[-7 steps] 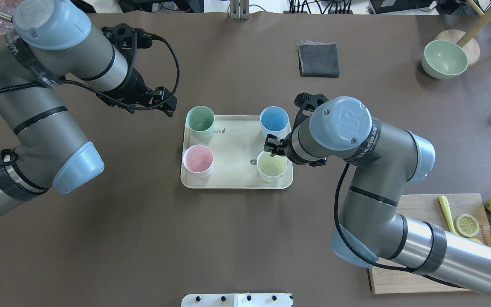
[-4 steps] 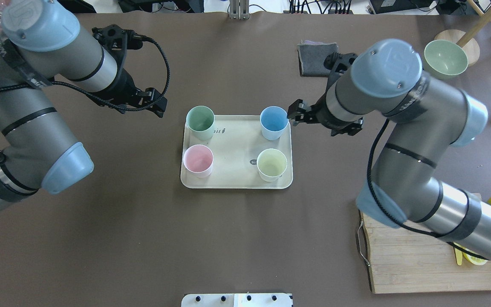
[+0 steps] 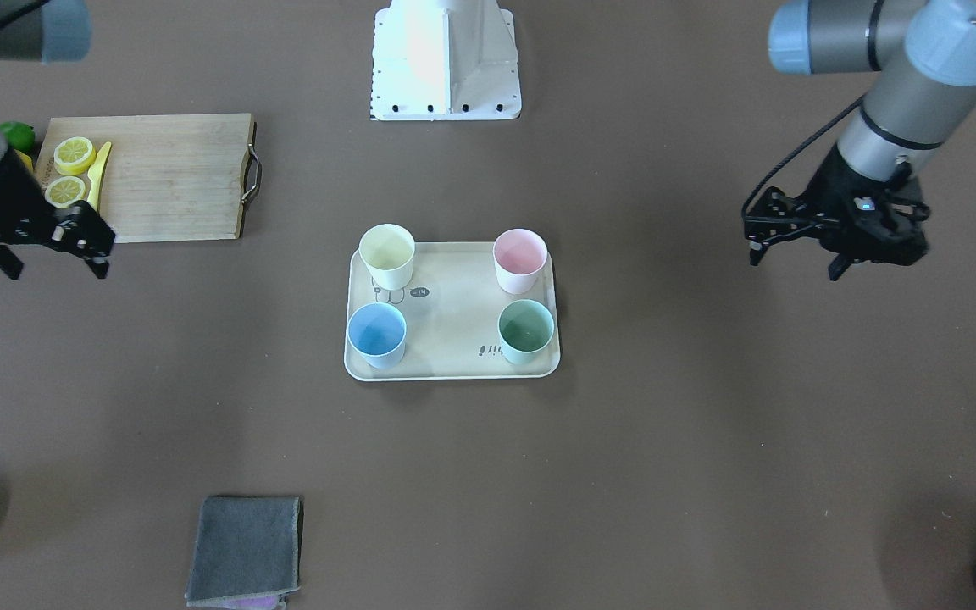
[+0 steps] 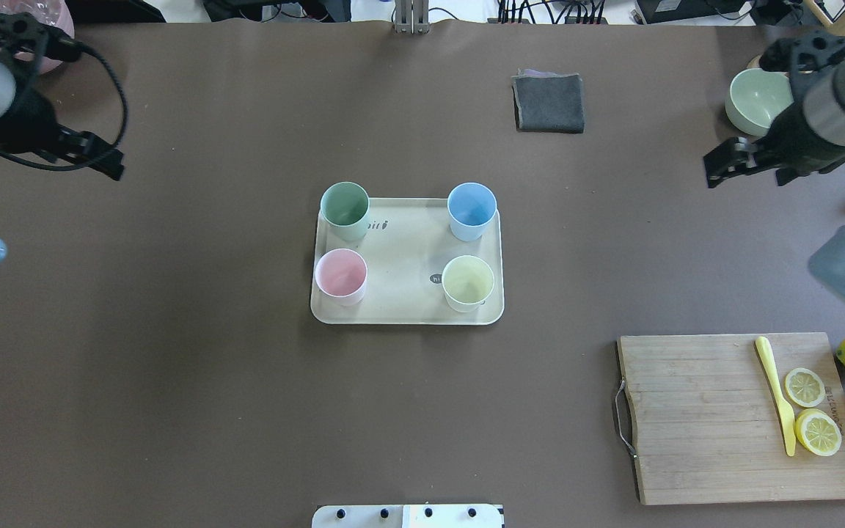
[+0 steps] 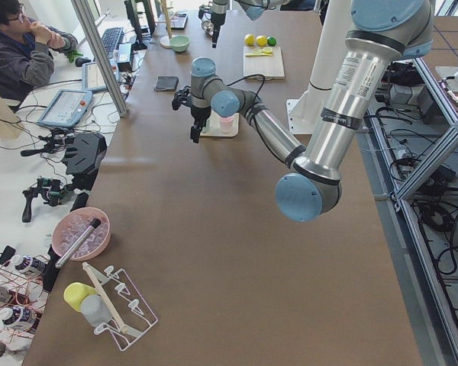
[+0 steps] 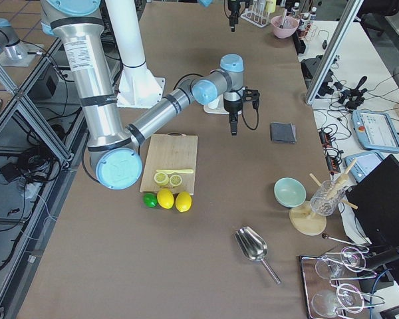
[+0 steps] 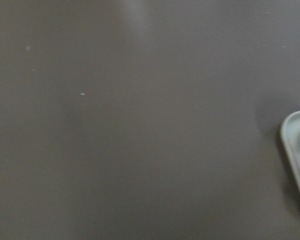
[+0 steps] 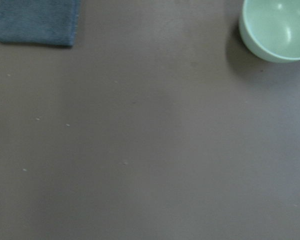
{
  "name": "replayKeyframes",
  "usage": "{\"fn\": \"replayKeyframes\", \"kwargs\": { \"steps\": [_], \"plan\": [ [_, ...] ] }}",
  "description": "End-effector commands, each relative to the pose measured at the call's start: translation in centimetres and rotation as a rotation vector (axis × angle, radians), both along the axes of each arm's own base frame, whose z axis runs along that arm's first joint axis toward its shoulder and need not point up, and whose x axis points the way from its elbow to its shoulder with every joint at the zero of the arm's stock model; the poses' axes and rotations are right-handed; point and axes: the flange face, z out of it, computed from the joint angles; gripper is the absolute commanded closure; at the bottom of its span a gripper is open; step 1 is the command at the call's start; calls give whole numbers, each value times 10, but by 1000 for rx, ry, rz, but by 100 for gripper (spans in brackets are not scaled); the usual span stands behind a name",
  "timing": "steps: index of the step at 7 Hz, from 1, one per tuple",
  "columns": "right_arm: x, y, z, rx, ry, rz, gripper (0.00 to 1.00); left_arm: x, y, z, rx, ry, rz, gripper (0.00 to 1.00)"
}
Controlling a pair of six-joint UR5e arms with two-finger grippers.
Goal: Place all cups on tray
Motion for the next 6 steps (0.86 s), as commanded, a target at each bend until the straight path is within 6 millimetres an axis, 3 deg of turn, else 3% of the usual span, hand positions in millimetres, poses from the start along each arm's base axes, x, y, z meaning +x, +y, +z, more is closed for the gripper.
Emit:
{"fn": "replayKeyframes", "kwargs": {
  "steps": [1, 3, 4, 5, 6],
  "plan": [
    [117, 9, 95, 25, -2, -114, 0, -142, -4, 94, -3, 52, 61, 2],
    [218, 15, 166, 61, 45, -131, 0, -223, -6, 197, -66, 2, 56, 2],
    [235, 23, 195, 49, 53, -155, 0, -257, 1, 237, -182, 2, -3, 2],
    [236, 50, 225, -11, 50, -150, 0, -290, 27, 258, -221, 21, -68, 2],
    [237, 56, 226, -17, 51, -145, 0, -298, 34, 270, -260, 24, -91, 2]
  ]
}}
